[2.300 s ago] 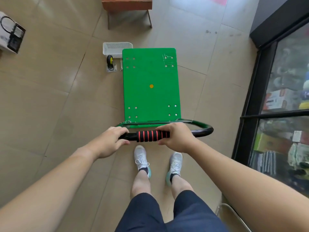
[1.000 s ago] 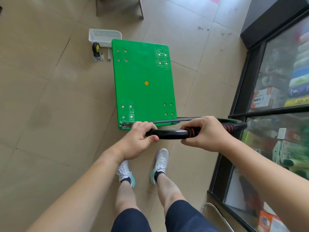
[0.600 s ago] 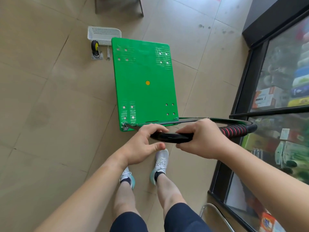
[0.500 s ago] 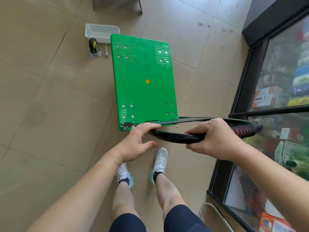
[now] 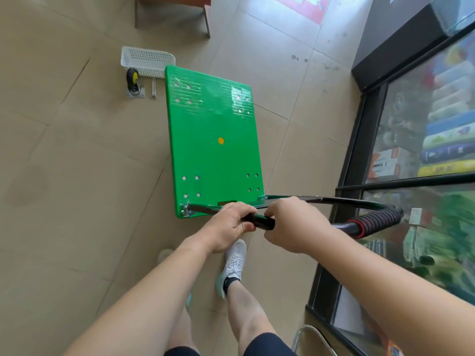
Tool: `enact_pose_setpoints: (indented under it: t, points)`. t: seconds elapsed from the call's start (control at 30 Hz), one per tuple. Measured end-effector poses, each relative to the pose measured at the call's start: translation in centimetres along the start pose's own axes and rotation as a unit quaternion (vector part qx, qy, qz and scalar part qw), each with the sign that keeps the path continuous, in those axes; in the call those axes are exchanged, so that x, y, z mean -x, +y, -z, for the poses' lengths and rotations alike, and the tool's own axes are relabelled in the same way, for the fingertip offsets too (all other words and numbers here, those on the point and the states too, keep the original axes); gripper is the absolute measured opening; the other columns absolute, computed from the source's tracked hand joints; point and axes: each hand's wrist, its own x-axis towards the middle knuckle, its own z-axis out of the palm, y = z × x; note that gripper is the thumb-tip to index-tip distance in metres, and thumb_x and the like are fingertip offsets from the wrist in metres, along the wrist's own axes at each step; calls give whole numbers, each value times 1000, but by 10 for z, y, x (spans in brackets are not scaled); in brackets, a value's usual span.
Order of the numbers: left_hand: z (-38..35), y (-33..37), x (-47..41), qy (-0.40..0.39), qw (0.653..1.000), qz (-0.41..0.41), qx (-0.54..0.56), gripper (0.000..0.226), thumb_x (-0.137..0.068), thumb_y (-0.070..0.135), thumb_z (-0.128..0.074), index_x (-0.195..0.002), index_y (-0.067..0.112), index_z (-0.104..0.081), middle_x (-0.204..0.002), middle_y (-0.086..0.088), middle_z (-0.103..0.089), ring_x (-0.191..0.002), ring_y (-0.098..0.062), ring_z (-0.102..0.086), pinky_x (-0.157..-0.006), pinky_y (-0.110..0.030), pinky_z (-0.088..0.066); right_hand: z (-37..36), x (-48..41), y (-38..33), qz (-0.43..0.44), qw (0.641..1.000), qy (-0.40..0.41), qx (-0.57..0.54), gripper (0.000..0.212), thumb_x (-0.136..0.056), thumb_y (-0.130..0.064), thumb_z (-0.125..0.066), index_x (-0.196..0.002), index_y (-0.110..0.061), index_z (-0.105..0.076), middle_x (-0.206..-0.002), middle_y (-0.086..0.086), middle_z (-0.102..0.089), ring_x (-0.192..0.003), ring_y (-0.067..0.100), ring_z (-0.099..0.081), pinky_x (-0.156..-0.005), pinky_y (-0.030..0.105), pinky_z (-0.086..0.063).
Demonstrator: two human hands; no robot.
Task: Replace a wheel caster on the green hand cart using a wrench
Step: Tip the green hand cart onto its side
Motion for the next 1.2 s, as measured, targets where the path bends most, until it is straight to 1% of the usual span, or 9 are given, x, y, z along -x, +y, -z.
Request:
enact_pose_setpoints:
  t: [0.1,0.2,0.33,0.43,0.53,0.63,0.77,0.9,1.2]
  points:
    - [0,-21,4,6,999,-17,40,49,-97,26,-69,-144,30,-56,-137,12,-52,-135,-10,-43,-120,-29,-27,-9,6,11,-25,999,22,-18,27,-79,-27,-62,-104,-27,-72,-77,-3,-64,-67,22,-63,-61,34,-59]
    - [7,-49,2,14,1000,26,5,69,-94,28,-74,-154,34,-41,-158,6,-40,-151,-14,-29,-128,-42,-16,-12,11,16,-19,999,45,-9,32,-76,-30,-60,-106,-30,-71,-77,-3,-67,-66,23,-64,-63,37,-60]
    - [7,-89,-18,-56,986,122,-95,87,-93,38,-74,-162,31,-21,-168,-3,-27,-158,-21,-16,-129,-49,-4,-8,15,28,-20,999,48,0,29,-80,-32,-57,-106,-35,-70,-80,-4,-68,-72,20,-63,-67,37,-60]
    - [2,-107,-37,-87,977,149,-122,71,-98,34,-67,-158,30,-30,-166,-1,-32,-157,-21,-18,-127,-54,-1,-6,19,36,-19,998,60,10,32,-83,-35,-59,-113,-38,-69,-88,-5,-71,-78,18,-65,-71,36,-59]
    - [7,-108,-50,-64,984,149,-75,38,-98,22,-67,-134,21,-53,-137,-7,-61,-129,-29,-53,-115,-42,-32,-6,22,46,-3,996,93,9,32,-83,-36,-62,-114,-37,-70,-87,-6,-74,-81,19,-67,-73,35,-59]
    - [10,-102,-58,-72,985,136,-73,27,-98,19,-67,-119,13,-52,-115,-13,-65,-103,-30,-61,-92,-38,-47,-6,18,65,24,984,164,58,32,-74,-38,-61,-103,-33,-74,-72,-4,-73,-69,25,-69,-60,36,-59]
    - [13,-92,-62,-54,984,111,-125,19,-97,18,-62,-110,14,-49,-103,-11,-57,-103,-36,-56,-94,-44,-45,-10,16,91,37,971,229,47,34,-68,-37,-65,-95,-27,-81,-65,-5,-72,-53,25,-68,-48,32,-57]
    - [28,-93,-49,-39,970,110,-212,18,-100,22,-62,-111,18,-48,-111,-8,-58,-110,-33,-52,-95,-43,-36,-38,14,97,62,958,279,-23,34,-66,-33,-71,-96,-19,-82,-63,-5,-72,-49,21,-67,-44,30,-56]
    - [47,-79,-22,-79,937,129,-316,17,-100,25,-61,-111,21,-48,-112,-6,-59,-112,-32,-52,-99,-45,-37,-107,27,100,53,932,337,-126,31,-68,-31,-77,-95,-16,-82,-74,-3,-77,-56,16,-71,-52,32,-61]
